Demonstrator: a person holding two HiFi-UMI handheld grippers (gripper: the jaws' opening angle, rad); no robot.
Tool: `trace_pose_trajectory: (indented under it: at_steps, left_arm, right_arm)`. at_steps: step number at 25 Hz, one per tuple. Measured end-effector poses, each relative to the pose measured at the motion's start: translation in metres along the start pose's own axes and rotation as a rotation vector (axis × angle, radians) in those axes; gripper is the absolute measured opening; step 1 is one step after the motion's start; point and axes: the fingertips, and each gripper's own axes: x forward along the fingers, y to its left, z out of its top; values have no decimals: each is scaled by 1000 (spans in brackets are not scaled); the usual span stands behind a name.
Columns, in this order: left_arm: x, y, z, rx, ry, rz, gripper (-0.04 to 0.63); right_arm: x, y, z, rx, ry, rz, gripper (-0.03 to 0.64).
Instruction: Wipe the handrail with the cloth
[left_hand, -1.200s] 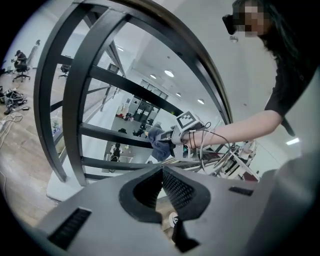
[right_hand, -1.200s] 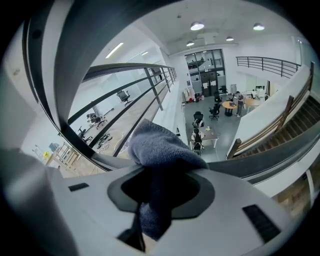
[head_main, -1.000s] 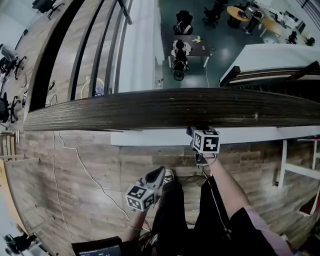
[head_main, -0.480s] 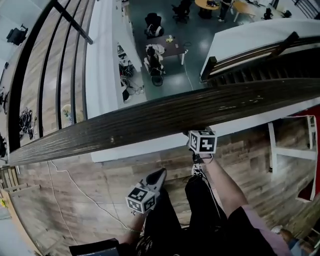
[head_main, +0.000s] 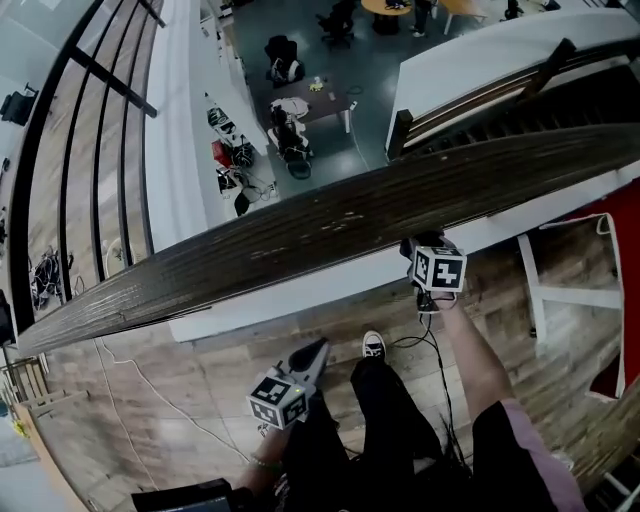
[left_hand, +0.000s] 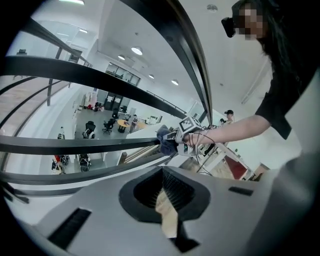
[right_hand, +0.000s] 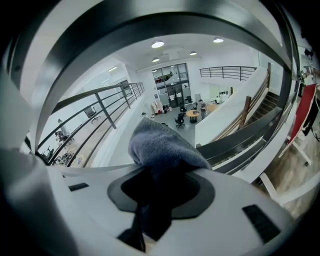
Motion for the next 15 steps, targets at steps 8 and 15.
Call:
trace_pose_trajectory:
  at_steps: [8, 15]
  left_arm:
    - [34, -19, 1, -20, 18, 5, 2]
    - [48, -23, -6, -43, 37, 22, 2]
  right_arm:
    - [-12, -124, 19, 49, -9, -63, 109]
    - [-23, -204, 41, 18, 9, -149, 109]
